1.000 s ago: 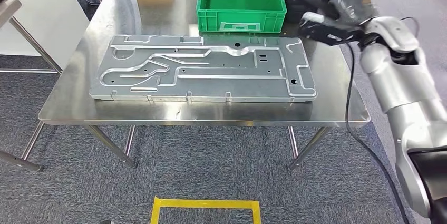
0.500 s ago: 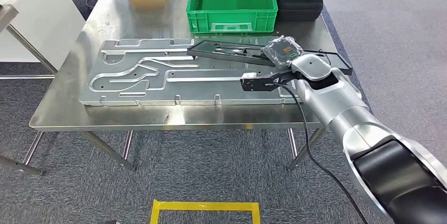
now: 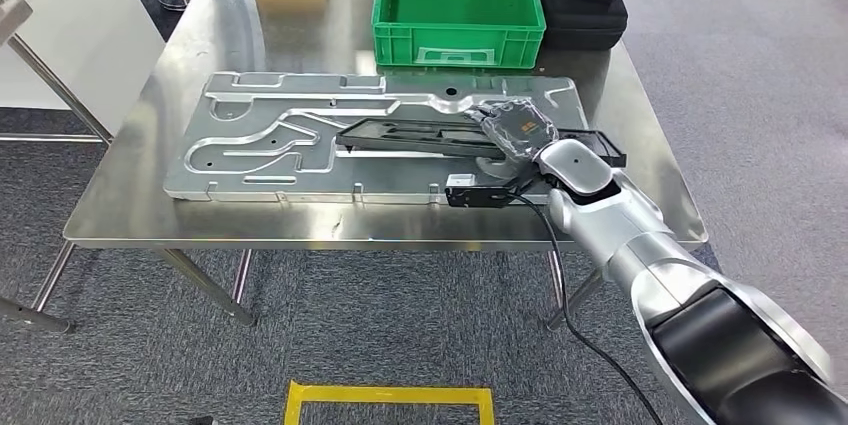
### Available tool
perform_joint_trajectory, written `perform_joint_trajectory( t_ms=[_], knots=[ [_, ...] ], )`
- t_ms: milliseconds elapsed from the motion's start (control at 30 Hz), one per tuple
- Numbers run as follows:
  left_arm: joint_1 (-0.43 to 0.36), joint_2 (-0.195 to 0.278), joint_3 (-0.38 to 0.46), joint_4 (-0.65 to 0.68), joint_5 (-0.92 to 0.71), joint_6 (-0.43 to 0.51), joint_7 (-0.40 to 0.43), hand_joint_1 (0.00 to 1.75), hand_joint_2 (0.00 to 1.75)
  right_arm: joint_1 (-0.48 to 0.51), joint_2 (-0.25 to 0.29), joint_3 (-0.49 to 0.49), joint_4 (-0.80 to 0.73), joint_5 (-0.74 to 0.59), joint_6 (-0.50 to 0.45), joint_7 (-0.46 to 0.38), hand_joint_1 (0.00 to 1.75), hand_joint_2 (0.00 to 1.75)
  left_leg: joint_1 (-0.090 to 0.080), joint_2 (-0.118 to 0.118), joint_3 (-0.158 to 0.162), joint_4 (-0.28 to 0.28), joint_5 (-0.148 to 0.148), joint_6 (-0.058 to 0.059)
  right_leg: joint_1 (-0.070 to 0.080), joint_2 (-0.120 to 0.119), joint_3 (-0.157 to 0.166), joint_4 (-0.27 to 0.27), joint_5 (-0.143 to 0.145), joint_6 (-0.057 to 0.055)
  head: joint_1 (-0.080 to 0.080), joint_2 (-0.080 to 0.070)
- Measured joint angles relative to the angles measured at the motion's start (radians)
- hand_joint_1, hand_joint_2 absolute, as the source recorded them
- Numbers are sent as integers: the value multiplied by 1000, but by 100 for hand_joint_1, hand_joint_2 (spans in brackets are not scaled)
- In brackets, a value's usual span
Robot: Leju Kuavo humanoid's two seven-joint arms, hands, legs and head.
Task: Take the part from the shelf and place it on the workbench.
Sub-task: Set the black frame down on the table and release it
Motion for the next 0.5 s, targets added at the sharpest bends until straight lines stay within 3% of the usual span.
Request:
perform_joint_trajectory(
  t_ms=[33,67,100,167,233,300,400,433,500],
  knots=[
    [0,1,0,0,-4,4,1,0,175,10,-2,-2,2,-7,-8,-8,0,0,-1,-1,0,1,-1,2,0,0,-30,58,-19,1,0,0],
    [-1,1,0,0,-8,7,3,0,175,20,-5,-6,4,-13,-15,-15,0,0,-3,-1,1,2,-2,3,0,0,-46,88,-20,0,0,0],
    [-1,1,-1,0,-12,10,4,0,175,30,-8,-11,6,-20,-22,-23,0,0,-4,-2,2,3,-3,4,1,0,-44,77,-1,-3,0,0],
    [-2,1,-2,0,-18,13,6,0,175,41,-12,-24,8,-34,-35,-38,0,0,-7,-4,4,6,-6,4,5,0,10,-43,70,-14,0,0],
    [-5,-2,-3,0,-21,13,8,0,87,45,-14,-39,9,-46,-48,-49,0,0,-12,-3,4,9,-9,0,12,-2,64,-160,114,-25,-1,0],
    [-7,-4,-3,0,-22,13,8,0,0,54,-16,-55,9,-58,-61,-59,0,0,-14,-2,3,9,-10,-8,18,-3,78,-191,117,-28,-1,0],
    [-8,-3,-3,0,-26,13,9,0,0,72,-21,-82,8,-83,-83,-82,0,0,-14,-1,1,20,-24,-24,9,-3,86,-207,125,-38,-2,0],
    [-8,-3,-3,0,-28,13,9,0,0,75,-22,-92,7,-100,-91,-96,0,0,-13,-1,-10,50,-45,-30,4,-4,89,-212,128,-42,-3,0],
    [-8,-3,-3,0,-31,12,9,0,0,83,-22,-117,0,-147,-104,-138,0,0,-5,0,-60,164,-106,-40,3,-4,91,-214,129,-45,-5,0]
  ],
)
